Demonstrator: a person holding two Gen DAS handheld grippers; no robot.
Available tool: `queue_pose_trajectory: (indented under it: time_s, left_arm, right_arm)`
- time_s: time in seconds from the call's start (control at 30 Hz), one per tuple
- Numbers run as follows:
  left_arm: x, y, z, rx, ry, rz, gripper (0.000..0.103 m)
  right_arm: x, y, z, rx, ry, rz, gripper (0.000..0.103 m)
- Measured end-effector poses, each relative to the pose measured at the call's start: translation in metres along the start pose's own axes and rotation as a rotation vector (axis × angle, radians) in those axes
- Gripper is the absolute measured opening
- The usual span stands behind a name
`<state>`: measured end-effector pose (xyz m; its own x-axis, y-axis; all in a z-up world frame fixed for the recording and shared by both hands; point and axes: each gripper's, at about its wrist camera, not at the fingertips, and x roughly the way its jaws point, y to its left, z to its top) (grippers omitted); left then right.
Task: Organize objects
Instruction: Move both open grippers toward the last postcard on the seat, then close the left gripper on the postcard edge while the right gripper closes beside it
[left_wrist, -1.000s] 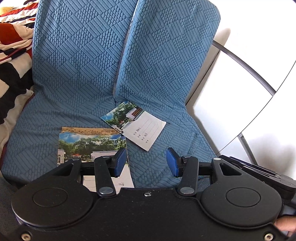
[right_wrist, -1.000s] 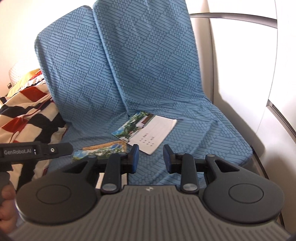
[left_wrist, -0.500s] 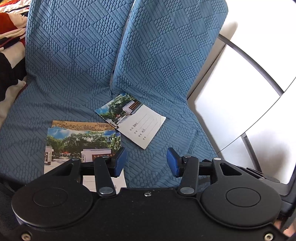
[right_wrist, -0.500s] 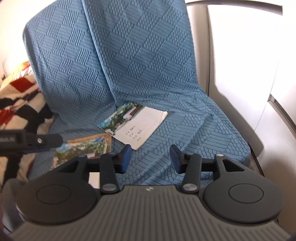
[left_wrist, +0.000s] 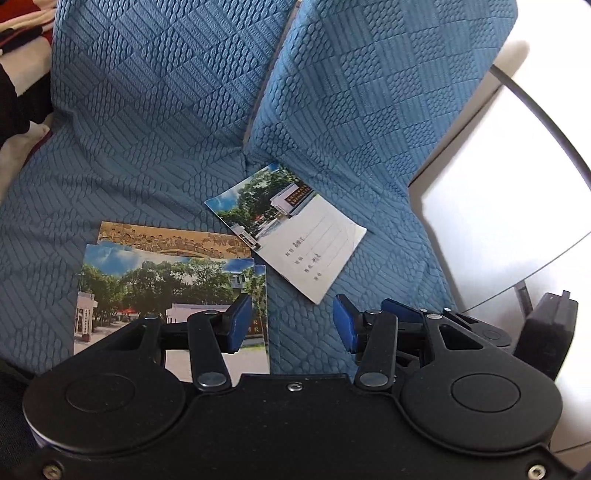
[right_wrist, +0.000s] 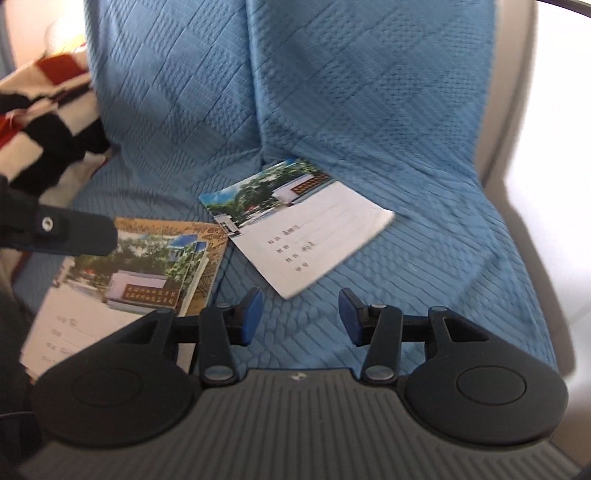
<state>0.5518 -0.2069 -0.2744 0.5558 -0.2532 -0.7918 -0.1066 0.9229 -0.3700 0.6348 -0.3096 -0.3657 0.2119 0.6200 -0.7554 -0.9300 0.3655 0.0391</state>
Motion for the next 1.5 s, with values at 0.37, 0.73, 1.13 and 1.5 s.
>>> queue_pose_trajectory:
  time_s: [0.37, 0.73, 1.13, 1.5]
  left_arm:
    - [0.046, 0.017, 0.024, -0.07, 0.059, 0.0, 0.046]
    - [0.074, 0.023, 0.034, -0.17, 0.131, -0.097, 0.046]
    - [0.104, 0.022, 0.048, -0.283, 0.149, -0.187, 0.047]
    - [0.159, 0.009, 0.042, -0.382, 0.199, -0.156, 0.032]
  right_arm:
    - [0.073, 0.015, 0.004, -0.199, 0.083, 0.009, 0.048]
    - [0.078, 0.031, 0.004, -0.335, 0.075, 0.005, 0.014]
    - [0.044, 0.021, 0.013, -0.282, -0.072, -0.032, 0.011]
    - [0.03, 0.019, 0.014, -0.266, -0.076, 0.003, 0.01]
